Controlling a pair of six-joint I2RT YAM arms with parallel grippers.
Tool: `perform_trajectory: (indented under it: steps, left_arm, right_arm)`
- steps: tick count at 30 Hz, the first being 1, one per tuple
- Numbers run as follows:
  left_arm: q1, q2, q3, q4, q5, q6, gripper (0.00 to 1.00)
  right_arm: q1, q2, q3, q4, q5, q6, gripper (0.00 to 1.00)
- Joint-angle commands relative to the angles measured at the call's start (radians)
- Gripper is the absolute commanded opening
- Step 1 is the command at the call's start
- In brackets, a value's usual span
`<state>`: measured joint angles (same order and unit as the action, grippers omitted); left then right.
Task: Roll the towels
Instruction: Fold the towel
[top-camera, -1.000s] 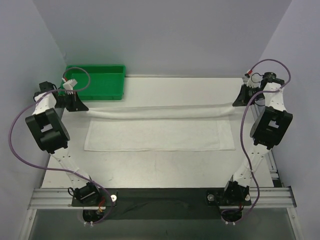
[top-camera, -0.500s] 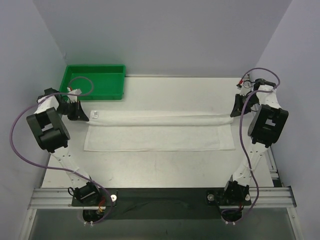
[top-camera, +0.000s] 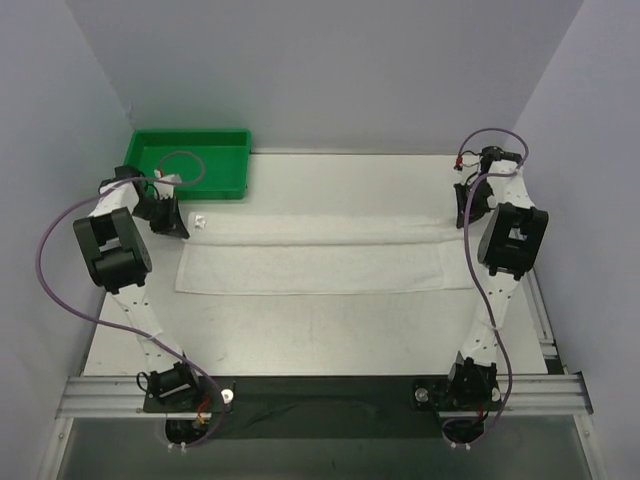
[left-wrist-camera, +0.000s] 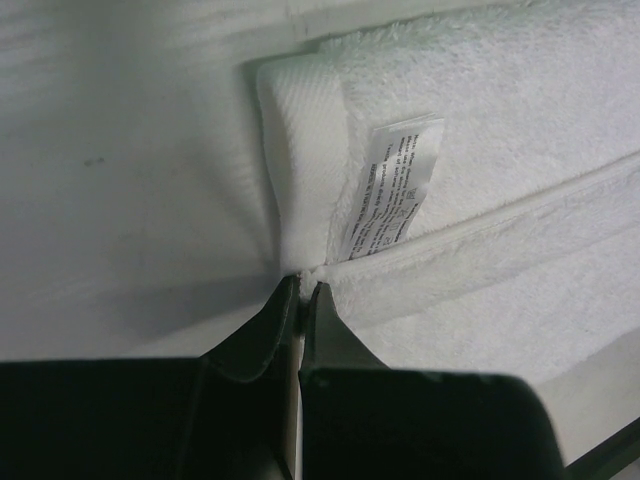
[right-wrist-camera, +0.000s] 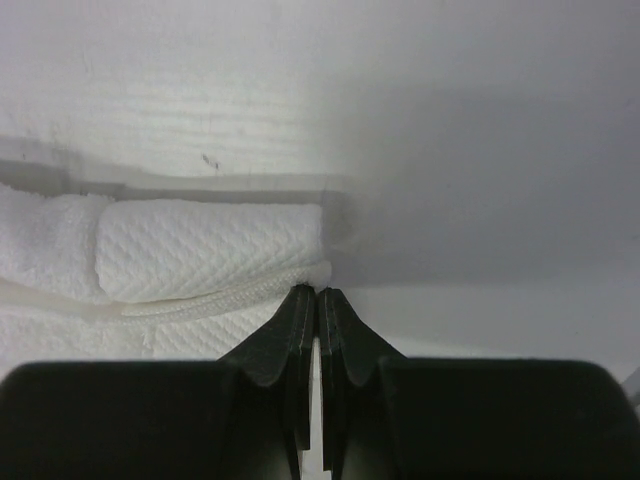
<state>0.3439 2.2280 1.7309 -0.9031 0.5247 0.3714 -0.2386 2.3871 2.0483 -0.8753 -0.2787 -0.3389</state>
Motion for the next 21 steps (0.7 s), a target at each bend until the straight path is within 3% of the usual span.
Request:
perform_trajectory:
  steps: [1,12,21]
  left_arm:
    - [-0.014,0.073,0.079,0.084,-0.080,-0.032,0.00]
    - [0.007,-0.037,0.205,-0.025,0.047,-0.026,0.00]
    - [0.058,-0.129,0.174,-0.120,0.083,0.040,0.00]
  right_arm:
    - [0.015,0.069,0.116,-0.011,0.121,0.005,0.00]
    - [-0.021,-0.061,0.161,-0.016,0.070,-0.012,0.00]
    - [-0.057,-0.210,-0.006,-0.036,0.033,-0.040,0.00]
